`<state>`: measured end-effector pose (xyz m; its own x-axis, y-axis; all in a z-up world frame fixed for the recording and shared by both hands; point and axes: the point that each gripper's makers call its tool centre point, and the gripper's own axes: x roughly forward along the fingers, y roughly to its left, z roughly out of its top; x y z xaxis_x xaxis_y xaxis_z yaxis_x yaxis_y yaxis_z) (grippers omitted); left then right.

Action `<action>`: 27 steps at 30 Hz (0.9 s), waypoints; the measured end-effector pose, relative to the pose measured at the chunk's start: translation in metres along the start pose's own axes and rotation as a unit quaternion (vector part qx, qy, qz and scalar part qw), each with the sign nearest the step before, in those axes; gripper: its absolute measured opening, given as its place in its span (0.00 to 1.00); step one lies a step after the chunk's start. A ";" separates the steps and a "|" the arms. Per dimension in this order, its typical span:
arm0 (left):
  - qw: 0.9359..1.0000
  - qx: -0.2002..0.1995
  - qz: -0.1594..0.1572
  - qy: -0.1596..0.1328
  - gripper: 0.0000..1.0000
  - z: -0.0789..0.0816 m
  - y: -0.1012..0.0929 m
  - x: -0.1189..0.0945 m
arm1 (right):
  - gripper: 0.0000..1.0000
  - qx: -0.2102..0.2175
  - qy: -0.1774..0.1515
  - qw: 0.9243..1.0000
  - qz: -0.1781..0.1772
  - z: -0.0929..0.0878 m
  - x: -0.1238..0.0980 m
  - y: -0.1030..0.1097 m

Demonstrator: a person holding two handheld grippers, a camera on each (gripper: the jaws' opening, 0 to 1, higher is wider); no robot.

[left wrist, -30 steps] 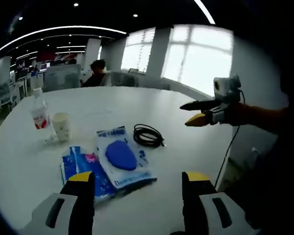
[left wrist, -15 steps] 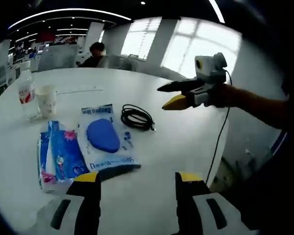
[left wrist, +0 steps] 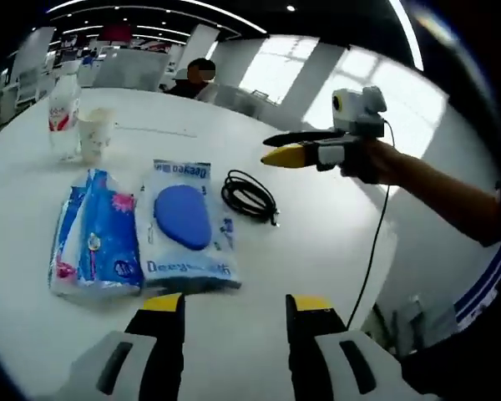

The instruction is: Arrange the tabletop items into an orderly group along one side of the table until the central work area is clear of visible clutter.

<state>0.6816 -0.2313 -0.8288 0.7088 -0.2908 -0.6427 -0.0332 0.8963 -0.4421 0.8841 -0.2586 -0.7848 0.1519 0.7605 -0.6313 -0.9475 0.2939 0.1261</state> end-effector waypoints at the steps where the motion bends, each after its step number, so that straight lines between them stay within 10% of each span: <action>1: 1.000 -0.016 0.003 -0.008 0.43 0.001 0.002 0.002 | 0.57 -0.003 0.003 1.000 -0.002 0.000 0.006 -0.004; 8: 0.998 -0.057 0.017 -0.011 0.30 0.002 0.016 0.007 | 0.40 -0.019 0.038 0.999 -0.012 -0.010 0.035 -0.016; 27: 0.993 -0.117 0.011 -0.020 0.22 0.008 0.012 0.013 | 0.41 -0.051 0.049 0.997 0.008 -0.004 0.067 -0.005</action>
<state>0.6960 -0.2221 -0.8377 0.7335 -0.2544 -0.6302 -0.2082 0.7986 -0.5647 0.8977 -0.2112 -0.8308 0.1133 0.7027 -0.7024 -0.9740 0.2181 0.0612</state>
